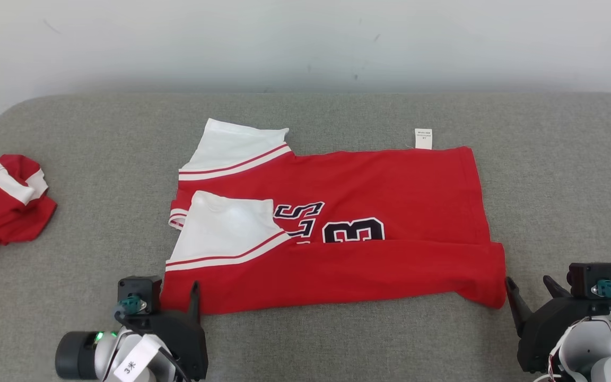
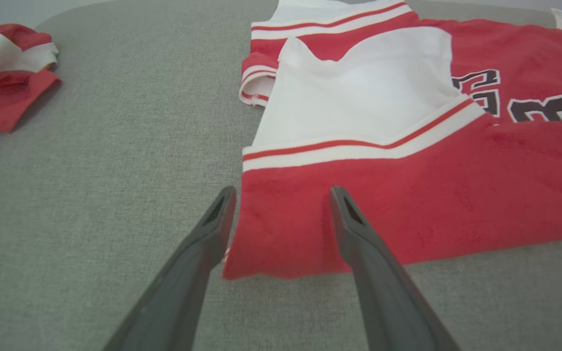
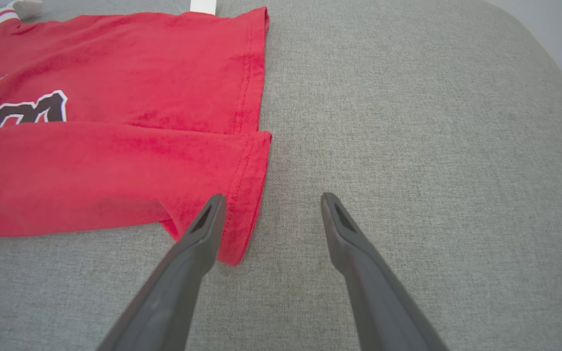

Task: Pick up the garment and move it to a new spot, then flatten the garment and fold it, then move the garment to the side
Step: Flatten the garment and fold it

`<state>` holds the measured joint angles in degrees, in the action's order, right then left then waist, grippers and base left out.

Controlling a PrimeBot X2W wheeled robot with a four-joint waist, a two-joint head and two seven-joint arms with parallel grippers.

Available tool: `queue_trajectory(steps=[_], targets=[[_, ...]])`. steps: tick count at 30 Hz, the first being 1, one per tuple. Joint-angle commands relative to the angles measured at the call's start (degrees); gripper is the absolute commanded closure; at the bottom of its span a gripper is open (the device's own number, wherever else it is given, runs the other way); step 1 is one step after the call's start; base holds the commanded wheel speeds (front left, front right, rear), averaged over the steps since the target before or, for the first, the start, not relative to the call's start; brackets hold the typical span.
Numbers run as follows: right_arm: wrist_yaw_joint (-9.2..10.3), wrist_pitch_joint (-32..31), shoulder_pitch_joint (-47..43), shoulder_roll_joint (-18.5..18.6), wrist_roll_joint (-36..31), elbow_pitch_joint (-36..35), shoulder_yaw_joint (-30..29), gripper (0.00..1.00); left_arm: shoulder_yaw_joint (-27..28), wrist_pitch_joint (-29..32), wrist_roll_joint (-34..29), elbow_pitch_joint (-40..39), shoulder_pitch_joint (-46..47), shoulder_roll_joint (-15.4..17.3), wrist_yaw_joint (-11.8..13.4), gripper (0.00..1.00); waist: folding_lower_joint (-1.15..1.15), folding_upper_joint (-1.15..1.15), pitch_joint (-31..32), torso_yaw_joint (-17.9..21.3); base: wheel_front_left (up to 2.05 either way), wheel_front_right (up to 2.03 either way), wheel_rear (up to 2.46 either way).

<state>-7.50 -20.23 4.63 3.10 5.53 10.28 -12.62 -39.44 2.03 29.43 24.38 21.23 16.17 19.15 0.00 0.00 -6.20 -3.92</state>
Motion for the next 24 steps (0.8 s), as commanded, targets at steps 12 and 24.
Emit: queue_trajectory(steps=[12, 24], targets=[[0.02, -0.8, 0.6, -0.1, 0.8, 2.8, -0.2, 0.00, 1.3, 2.2, 2.8, 1.1, -2.5, 0.7, 1.2, 0.34, 0.00, 0.00, -0.3, 0.2, 0.00, 0.00, 0.00], [0.02, -2.2, 3.7, -0.1, 6.6, 7.9, 1.8, 0.00, 1.5, 1.6, 3.6, 2.5, -1.0, 0.2, 0.9, 0.27, 0.00, 0.00, -1.5, -0.1, 0.00, 0.00, 0.00]])
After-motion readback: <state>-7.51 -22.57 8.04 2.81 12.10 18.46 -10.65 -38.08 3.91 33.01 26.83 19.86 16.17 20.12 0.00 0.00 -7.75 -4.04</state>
